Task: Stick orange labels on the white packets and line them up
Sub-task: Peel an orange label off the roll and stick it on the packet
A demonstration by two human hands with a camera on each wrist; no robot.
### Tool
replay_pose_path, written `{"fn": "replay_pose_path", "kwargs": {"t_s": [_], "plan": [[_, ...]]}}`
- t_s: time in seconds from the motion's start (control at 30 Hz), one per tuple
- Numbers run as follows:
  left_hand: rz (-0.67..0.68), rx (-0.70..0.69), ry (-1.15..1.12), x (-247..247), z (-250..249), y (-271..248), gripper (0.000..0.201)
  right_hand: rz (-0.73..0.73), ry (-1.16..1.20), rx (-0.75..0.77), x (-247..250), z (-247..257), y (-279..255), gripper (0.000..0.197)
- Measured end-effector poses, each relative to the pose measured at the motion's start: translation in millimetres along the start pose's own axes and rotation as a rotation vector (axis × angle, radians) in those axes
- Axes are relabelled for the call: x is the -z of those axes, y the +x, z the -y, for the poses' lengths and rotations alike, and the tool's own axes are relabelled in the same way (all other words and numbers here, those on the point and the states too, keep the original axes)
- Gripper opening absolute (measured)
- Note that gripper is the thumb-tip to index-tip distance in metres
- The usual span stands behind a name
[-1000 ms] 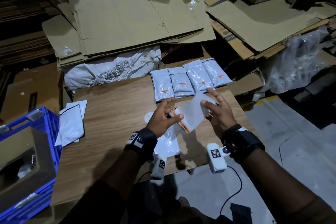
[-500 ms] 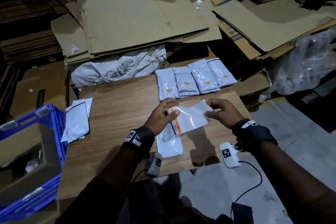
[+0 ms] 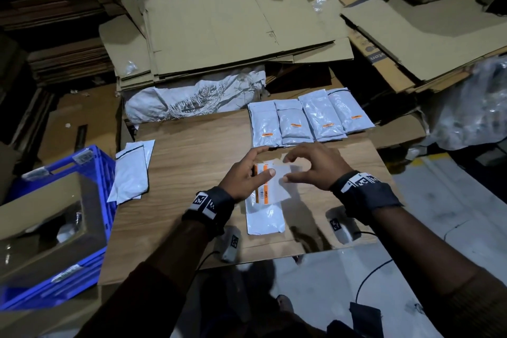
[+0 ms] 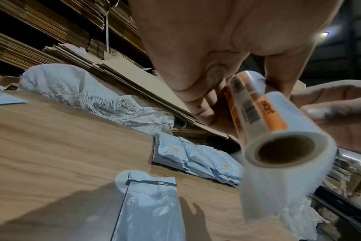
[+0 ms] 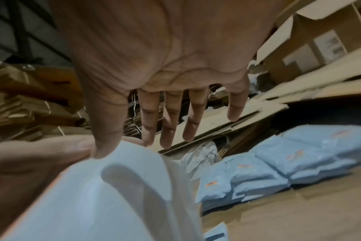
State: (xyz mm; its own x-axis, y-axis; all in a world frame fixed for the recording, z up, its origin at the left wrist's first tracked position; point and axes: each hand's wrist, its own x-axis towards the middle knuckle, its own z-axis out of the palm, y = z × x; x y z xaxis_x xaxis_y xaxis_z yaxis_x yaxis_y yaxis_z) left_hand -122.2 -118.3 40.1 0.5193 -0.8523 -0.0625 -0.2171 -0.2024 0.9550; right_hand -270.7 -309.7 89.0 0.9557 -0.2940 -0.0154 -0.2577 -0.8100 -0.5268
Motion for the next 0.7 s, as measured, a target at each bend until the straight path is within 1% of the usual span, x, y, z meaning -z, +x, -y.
{"fn": "replay_pose_path", "kwargs": {"t_s": [0.1, 0.13, 0.2, 0.27, 0.37, 0.43, 0.5, 0.57, 0.7], "plan": [[0.010, 0.006, -0.013, 0.0, -4.6, -3.1, 0.056, 0.040, 0.121, 0.074, -6.9, 3.4, 3.3, 0.036], [0.005, 0.001, -0.021, -0.8, -7.4, -4.2, 0.055, 0.042, 0.136, 0.099, -10.5, 4.1, 4.1, 0.031], [-0.001, -0.005, -0.050, -2.0, -10.0, -5.2, 0.057, 0.020, 0.264, 0.109, -15.7, 7.3, 4.3, 0.024], [0.019, -0.009, -0.088, -3.9, -11.0, -6.0, 0.061, -0.007, 0.364, 0.097, -19.5, 9.0, 3.5, 0.031], [0.031, 0.003, -0.154, -6.0, -7.6, -6.7, 0.065, 0.040, 0.467, 0.099, -25.3, 7.7, 2.7, 0.045], [0.035, 0.006, -0.175, -5.5, -6.6, -7.7, 0.065, 0.058, 0.527, 0.103, -30.2, 5.2, 3.4, 0.045], [0.041, 0.002, -0.149, -4.5, -3.4, -7.4, 0.062, 0.028, 0.520, 0.097, -33.4, 3.3, 4.1, 0.038], [0.036, 0.010, -0.136, -2.9, -1.8, -6.8, 0.056, -0.025, 0.461, 0.082, -36.0, 3.1, 5.1, 0.031], [-0.015, 0.034, -0.124, -2.7, -2.6, -6.5, 0.050, -0.098, 0.375, 0.110, -41.4, 2.4, 7.8, 0.016]]}}
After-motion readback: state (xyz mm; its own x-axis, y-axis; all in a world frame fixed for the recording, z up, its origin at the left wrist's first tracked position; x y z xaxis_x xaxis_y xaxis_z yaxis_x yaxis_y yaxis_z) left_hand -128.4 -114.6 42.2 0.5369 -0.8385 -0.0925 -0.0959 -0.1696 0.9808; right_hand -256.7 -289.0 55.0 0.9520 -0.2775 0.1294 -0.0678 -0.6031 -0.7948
